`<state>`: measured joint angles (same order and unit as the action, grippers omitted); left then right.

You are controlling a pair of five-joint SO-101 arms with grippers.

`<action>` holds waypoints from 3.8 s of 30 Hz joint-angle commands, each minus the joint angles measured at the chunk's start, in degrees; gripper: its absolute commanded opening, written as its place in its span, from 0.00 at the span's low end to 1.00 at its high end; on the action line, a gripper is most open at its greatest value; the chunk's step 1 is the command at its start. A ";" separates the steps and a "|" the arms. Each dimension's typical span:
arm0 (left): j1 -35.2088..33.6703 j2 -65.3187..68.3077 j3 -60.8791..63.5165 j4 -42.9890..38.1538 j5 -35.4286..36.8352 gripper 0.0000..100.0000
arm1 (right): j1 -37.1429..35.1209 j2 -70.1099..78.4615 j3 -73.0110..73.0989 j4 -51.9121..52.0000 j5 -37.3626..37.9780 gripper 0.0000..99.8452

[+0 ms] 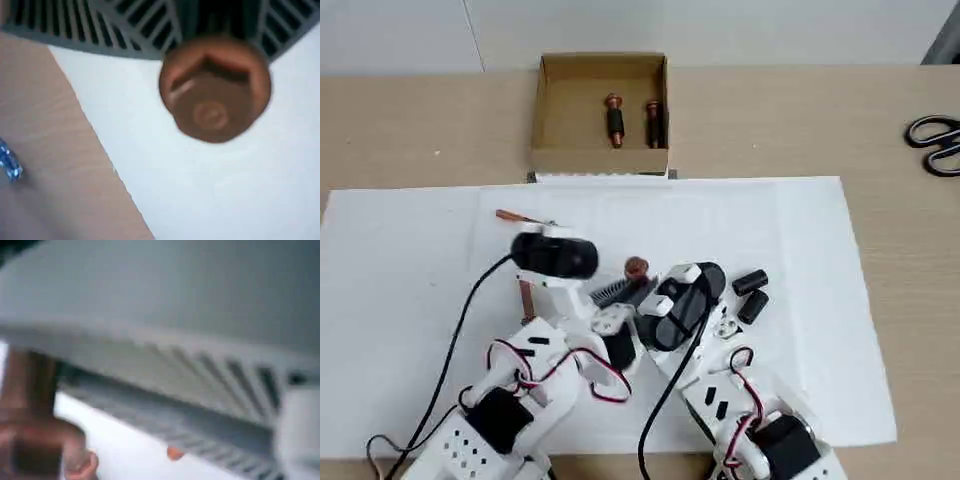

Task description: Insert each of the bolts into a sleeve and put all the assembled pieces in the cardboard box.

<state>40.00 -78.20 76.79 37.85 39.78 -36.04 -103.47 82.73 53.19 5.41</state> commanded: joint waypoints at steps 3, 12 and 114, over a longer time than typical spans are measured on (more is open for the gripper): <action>9.49 -0.44 -0.13 5.19 -2.02 0.01 | 0.04 -0.48 -0.88 -4.44 0.35 0.00; 10.20 -0.44 0.22 8.88 -2.37 0.08 | 0.04 -0.48 -0.79 -5.93 0.44 0.00; -30.77 -25.67 19.56 12.40 -31.56 0.01 | 20.26 97.71 -68.75 -46.20 -3.43 0.00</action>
<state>9.05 -103.16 96.66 49.89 8.66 -16.26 -13.19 26.99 8.79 4.79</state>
